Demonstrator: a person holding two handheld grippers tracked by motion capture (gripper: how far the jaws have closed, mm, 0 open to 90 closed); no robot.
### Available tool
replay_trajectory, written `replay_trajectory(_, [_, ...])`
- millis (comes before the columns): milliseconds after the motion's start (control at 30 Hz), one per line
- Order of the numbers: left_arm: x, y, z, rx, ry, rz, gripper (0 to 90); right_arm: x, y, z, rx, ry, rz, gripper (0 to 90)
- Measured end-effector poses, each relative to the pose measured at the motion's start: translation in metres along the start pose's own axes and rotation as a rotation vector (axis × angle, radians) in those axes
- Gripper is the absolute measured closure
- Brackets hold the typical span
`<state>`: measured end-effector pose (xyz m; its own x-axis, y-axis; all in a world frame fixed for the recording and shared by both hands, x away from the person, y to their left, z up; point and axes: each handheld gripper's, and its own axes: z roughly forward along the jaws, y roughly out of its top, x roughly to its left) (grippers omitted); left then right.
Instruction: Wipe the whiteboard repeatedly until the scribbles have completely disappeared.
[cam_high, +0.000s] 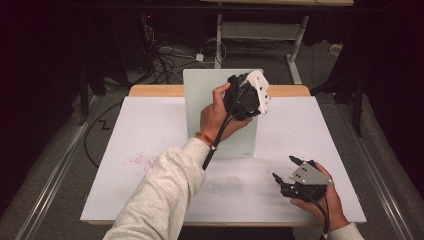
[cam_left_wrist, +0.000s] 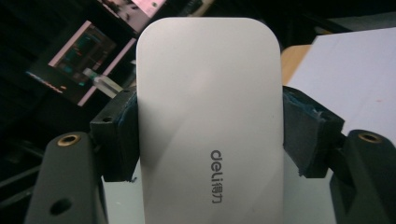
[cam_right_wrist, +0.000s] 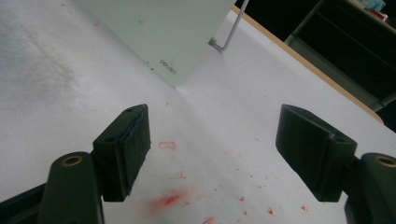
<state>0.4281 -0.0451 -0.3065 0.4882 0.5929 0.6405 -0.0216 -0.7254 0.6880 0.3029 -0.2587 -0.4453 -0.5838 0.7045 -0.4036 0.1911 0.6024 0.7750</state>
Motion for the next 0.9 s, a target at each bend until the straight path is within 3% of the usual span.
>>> replay_trajectory(33, [0.0, -0.003, 0.002, 0.015, -0.018, -0.007, 28.7, 0.0, 0.0, 0.0, -0.002, -0.001, 0.003, 26.8])
replay_trajectory(167, [-0.006, -0.012, 0.001, 0.01, -0.018, 0.006, 28.5, 0.0, 0.001, 0.0, -0.003, -0.002, 0.004, 26.8])
replay_trajectory(300, [-0.013, -0.022, -0.001, 0.012, -0.048, -0.014, 28.7, 0.001, 0.003, 0.0, -0.004, -0.003, 0.002, 26.8])
replay_trajectory(500, [-0.031, -0.04, -0.015, -0.022, -0.082, 0.005, 28.8, 0.0, 0.002, 0.0, -0.001, -0.007, 0.001, 26.8])
replay_trajectory(667, [-0.042, -0.065, -0.029, -0.02, -0.152, 0.008, 28.8, 0.001, 0.002, 0.0, -0.003, -0.004, -0.002, 26.8])
replay_trajectory(800, [-0.041, -0.079, -0.038, -0.021, -0.192, -0.029, 28.8, 0.001, 0.002, 0.0, -0.001, -0.005, 0.005, 26.8])
replay_trajectory(900, [-0.04, -0.09, -0.046, -0.009, -0.233, -0.033, 28.8, 0.002, 0.003, 0.001, -0.003, -0.001, 0.001, 26.8])
